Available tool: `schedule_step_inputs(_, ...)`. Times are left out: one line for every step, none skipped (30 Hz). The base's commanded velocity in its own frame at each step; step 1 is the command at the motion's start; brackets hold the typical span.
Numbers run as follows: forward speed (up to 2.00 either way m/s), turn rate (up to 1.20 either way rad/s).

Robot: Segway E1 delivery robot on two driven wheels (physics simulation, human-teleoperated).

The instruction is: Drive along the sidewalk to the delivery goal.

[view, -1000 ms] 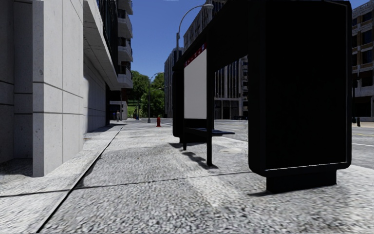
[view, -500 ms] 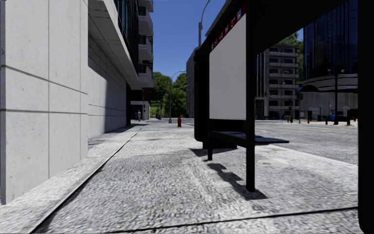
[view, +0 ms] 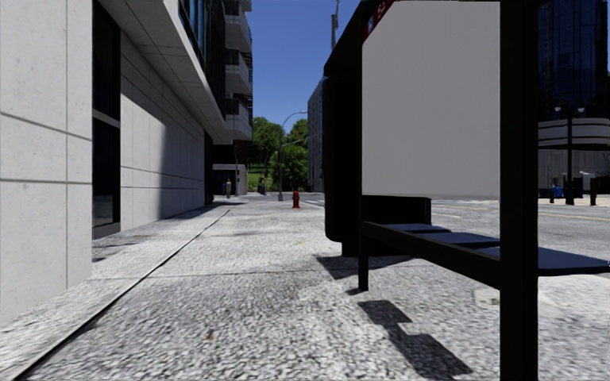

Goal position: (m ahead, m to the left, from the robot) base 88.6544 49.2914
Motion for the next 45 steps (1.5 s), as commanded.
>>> schedule_step_inputs(2.00, 1.20)
schedule_step_inputs(2.00, 1.20)
schedule_step_inputs(2.00, 1.05)
schedule_step_inputs(2.00, 1.05)
schedule_step_inputs(2.00, 0.36)
schedule_step_inputs(2.00, 0.26)
schedule_step_inputs(2.00, 0.12)
schedule_step_inputs(2.00, 0.05)
schedule_step_inputs(2.00, 0.02)
schedule_step_inputs(2.00, 0.02)
schedule_step_inputs(2.00, 0.01)
schedule_step_inputs(2.00, 0.00)
schedule_step_inputs(2.00, 0.00)
schedule_step_inputs(2.00, 0.00)
schedule_step_inputs(2.00, 0.00)
schedule_step_inputs(2.00, 0.00)
schedule_step_inputs(2.00, 0.00)
schedule_step_inputs(2.00, 0.00)
schedule_step_inputs(2.00, 0.00)
schedule_step_inputs(2.00, 0.00)
schedule_step_inputs(2.00, 0.00)
schedule_step_inputs(2.00, 0.00)
schedule_step_inputs(2.00, 0.00)
schedule_step_inputs(2.00, 0.00)
schedule_step_inputs(2.00, 0.00)
schedule_step_inputs(2.00, 0.00)
schedule_step_inputs(2.00, 0.00)
schedule_step_inputs(2.00, 0.00)
schedule_step_inputs(2.00, 0.00)
schedule_step_inputs(2.00, 0.00)
schedule_step_inputs(2.00, 0.00)
schedule_step_inputs(2.00, 0.00)
schedule_step_inputs(2.00, 0.00)
schedule_step_inputs(2.00, 0.00)
schedule_step_inputs(2.00, 0.00)
schedule_step_inputs(2.00, 0.00)
schedule_step_inputs(2.00, 0.00)
schedule_step_inputs(2.00, 0.00)
schedule_step_inputs(2.00, 0.00)
schedule_step_inputs(2.00, 0.00)
schedule_step_inputs(2.00, 0.00)
schedule_step_inputs(2.00, 0.00)
schedule_step_inputs(2.00, 0.00)
schedule_step_inputs(2.00, 0.00)
schedule_step_inputs(2.00, 0.00)
